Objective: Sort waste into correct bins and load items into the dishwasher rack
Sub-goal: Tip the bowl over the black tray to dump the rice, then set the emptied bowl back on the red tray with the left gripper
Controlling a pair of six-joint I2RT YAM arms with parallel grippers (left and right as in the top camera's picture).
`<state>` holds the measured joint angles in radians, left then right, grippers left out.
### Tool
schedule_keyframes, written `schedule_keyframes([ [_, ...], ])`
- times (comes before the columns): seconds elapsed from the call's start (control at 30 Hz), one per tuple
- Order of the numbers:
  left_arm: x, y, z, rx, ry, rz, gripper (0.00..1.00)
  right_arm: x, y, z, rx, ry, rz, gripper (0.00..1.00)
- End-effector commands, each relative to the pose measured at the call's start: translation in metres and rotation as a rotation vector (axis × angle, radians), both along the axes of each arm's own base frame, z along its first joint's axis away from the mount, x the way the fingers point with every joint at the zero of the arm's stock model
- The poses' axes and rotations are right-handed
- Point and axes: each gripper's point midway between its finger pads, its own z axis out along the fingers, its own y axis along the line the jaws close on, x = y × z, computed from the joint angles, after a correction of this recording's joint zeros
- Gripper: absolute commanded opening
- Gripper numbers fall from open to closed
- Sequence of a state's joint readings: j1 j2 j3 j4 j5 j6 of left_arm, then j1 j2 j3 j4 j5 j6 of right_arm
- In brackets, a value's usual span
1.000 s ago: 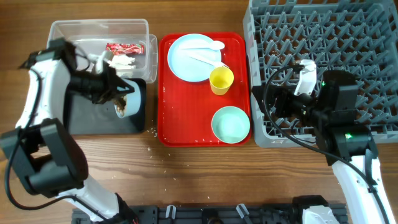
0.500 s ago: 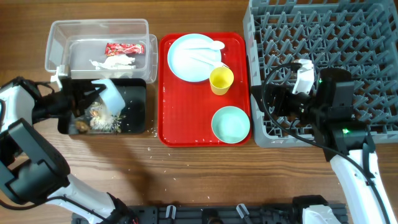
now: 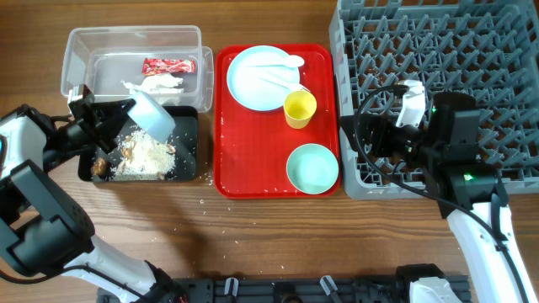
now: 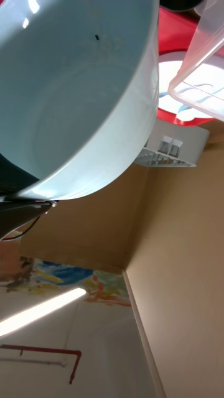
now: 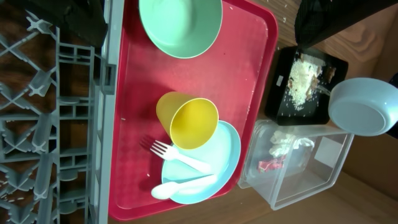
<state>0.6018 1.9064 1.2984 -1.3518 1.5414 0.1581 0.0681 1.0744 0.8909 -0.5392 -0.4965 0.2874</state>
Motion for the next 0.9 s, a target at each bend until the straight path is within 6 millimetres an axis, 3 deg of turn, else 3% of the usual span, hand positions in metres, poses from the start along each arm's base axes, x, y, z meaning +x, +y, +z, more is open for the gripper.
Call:
schedule_keyframes([
  [0.0, 0.002, 0.002, 0.001, -0.045, 0.007, 0.017, 0.04, 0.003, -0.001, 0.007, 0.004, -0.012, -0.005, 0.98],
  [0.17, 0.002, 0.002, 0.001, -0.041, 0.004, 0.017, 0.04, 0.003, -0.001, 0.007, 0.004, -0.012, -0.005, 0.98],
  [0.23, 0.005, 0.008, -0.016, 0.076, -0.027, -0.003, 0.04, 0.003, -0.001, 0.007, 0.004, -0.012, -0.005, 0.98],
  [0.27, 0.003, 0.008, -0.022, 0.062, 0.063, -0.009, 0.04, 0.003, -0.001, 0.007, 0.004, -0.012, -0.004, 0.98],
  [0.43, 0.004, -0.004, -0.011, -0.004, 0.068, -0.025, 0.04, 0.002, -0.001, 0.006, 0.002, -0.009, -0.004, 0.98],
  [0.57, 0.003, -0.032, 0.006, 0.085, -0.023, -0.106, 0.04, 0.001, -0.001, 0.005, 0.001, -0.001, -0.004, 0.98],
  [0.73, 0.002, -0.058, 0.012, 0.513, -0.022, -0.246, 0.04, 0.001, -0.001, 0.005, 0.0, -0.003, -0.006, 0.98],
  [0.83, 0.005, -0.097, 0.015, 0.701, -0.128, -0.343, 0.04, 0.002, -0.001, 0.006, 0.002, -0.007, -0.007, 0.98],
  [0.87, 0.008, -0.123, 0.006, 0.801, -0.137, -0.396, 0.04, 0.002, -0.001, 0.006, 0.002, -0.006, -0.007, 0.98],
])
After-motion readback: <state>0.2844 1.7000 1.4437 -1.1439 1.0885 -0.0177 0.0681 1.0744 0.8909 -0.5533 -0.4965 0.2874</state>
